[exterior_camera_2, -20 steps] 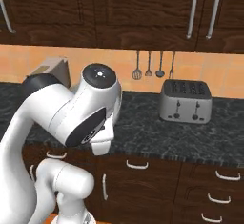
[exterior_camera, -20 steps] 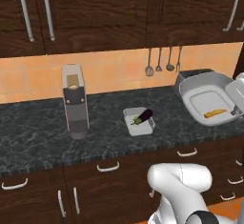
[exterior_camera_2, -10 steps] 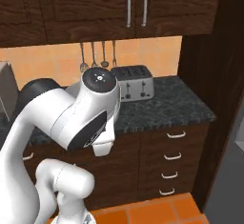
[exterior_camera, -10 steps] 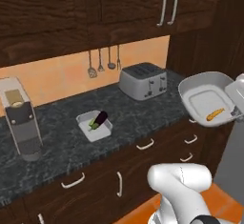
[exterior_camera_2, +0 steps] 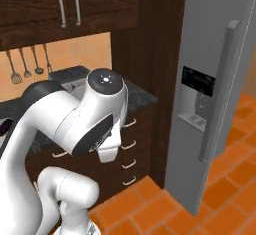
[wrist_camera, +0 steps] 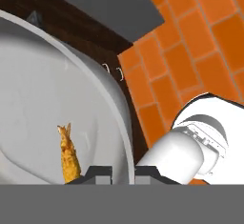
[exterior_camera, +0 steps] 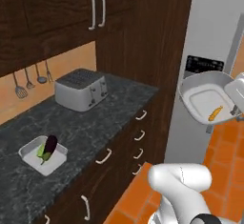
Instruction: Take the meat container that has the shrimp and place it on the second highest rack of the freezer. Then take the vegetable container that has the lemon wedge and eggplant and place it on the highest rack of the freezer.
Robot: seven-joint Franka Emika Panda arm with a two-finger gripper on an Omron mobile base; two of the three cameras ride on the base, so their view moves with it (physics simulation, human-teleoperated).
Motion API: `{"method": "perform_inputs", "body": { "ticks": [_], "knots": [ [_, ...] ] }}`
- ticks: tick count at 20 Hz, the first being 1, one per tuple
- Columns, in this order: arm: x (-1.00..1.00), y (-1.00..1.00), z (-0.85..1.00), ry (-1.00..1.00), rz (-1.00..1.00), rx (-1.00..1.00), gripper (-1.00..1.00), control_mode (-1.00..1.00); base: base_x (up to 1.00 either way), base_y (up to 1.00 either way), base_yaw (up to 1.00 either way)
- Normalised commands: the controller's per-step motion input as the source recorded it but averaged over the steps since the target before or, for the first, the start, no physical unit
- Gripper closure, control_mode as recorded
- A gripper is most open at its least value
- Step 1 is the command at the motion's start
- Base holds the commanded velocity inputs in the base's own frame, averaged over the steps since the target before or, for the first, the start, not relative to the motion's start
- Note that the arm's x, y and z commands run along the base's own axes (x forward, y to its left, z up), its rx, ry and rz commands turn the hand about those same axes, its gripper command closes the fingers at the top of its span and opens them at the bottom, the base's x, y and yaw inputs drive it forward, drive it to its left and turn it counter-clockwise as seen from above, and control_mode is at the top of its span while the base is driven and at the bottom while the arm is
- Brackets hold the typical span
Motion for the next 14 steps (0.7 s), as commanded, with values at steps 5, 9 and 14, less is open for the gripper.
{"method": "perform_inputs", "body": {
  "ticks": [5,9,14],
  "knots": [
    [0.0,0.0,0.0,0.0,0.0,0.0,1.0,1.0,0.0,-0.46,-0.72],
    [0.0,0.0,0.0,0.0,0.0,0.0,1.0,1.0,0.13,-0.64,-0.6],
    [0.0,0.0,0.0,0.0,0.0,0.0,1.0,1.0,0.63,-0.74,-0.48]
  ]
}}
